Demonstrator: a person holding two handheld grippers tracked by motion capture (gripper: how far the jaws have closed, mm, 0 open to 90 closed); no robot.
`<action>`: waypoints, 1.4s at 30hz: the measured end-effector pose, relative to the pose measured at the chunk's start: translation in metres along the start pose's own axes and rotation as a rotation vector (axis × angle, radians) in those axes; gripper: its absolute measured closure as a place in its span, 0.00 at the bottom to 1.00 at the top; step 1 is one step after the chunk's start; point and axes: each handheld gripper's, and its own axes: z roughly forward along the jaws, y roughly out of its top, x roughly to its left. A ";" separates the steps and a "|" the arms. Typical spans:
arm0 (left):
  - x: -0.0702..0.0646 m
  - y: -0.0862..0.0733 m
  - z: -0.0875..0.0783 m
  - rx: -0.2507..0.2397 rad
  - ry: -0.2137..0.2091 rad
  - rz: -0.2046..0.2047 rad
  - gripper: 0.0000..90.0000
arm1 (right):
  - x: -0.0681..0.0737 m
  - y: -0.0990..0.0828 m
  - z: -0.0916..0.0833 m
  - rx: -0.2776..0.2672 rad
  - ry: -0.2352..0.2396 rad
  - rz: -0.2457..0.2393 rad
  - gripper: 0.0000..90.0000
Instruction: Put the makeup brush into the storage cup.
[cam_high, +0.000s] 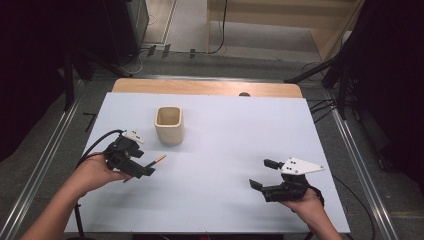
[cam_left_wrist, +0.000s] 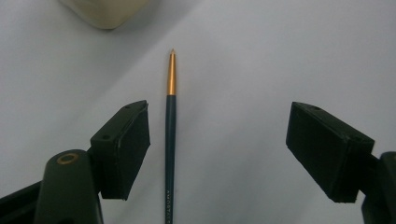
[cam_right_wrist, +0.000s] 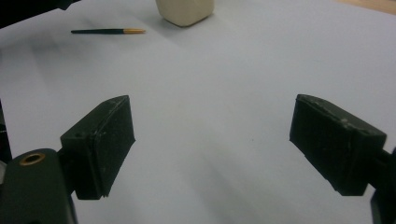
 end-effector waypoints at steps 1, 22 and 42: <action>0.000 0.001 0.000 0.005 -0.003 -0.003 0.25 | 0.000 0.000 0.000 0.006 -0.001 0.006 0.16; 0.005 0.013 0.011 0.222 0.074 0.062 0.27 | 0.002 -0.001 0.002 0.017 -0.021 -0.006 0.16; 0.012 0.012 0.029 0.280 0.078 0.080 0.29 | 0.000 -0.002 0.002 0.025 -0.055 0.014 0.16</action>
